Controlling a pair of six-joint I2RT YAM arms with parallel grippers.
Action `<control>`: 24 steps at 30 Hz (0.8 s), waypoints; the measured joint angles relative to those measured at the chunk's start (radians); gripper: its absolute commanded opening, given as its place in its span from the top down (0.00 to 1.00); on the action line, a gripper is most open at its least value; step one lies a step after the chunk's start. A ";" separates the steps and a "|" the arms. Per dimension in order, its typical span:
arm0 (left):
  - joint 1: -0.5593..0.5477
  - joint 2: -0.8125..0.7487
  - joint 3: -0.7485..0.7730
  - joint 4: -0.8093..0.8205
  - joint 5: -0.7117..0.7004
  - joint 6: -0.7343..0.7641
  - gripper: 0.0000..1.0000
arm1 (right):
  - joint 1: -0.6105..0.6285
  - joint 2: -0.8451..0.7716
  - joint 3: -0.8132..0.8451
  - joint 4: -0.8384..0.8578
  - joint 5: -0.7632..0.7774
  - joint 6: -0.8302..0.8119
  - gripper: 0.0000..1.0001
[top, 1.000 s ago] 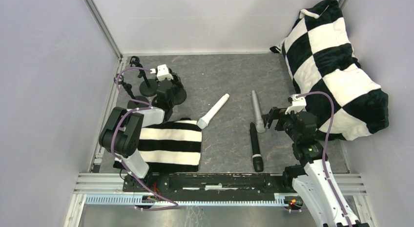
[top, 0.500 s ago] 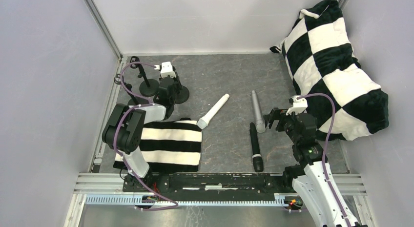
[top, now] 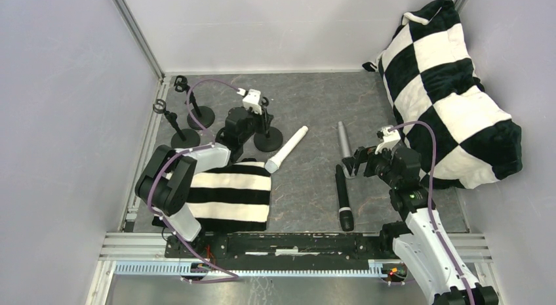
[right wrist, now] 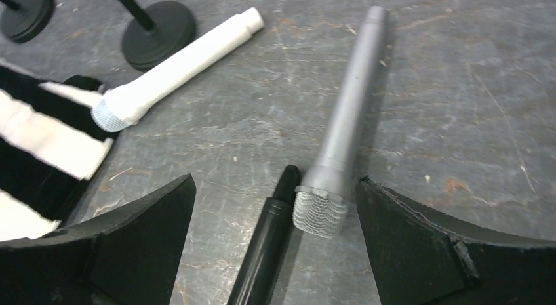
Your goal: Attach the microphones to the stand
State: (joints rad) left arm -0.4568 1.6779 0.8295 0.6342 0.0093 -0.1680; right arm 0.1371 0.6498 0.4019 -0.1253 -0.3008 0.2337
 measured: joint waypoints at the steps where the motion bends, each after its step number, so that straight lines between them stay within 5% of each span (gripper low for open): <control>1: -0.013 0.000 0.000 -0.001 0.026 0.017 0.96 | 0.000 0.002 -0.003 0.009 -0.029 -0.005 0.02; 5: -0.072 0.008 0.000 0.009 0.111 0.070 0.87 | 0.000 0.014 -0.003 0.028 -0.112 -0.045 0.02; 18: -0.108 -0.003 -0.077 0.085 0.126 0.087 0.27 | 0.000 0.005 -0.014 0.065 -0.193 -0.103 0.02; 24: -0.121 -0.107 -0.122 0.022 0.060 0.085 0.21 | 0.000 0.006 -0.025 0.064 -0.186 -0.081 0.02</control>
State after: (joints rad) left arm -0.5781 1.5707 0.7074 0.6559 0.0692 -0.0830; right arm 0.1371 0.6556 0.3771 -0.0608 -0.4866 0.1524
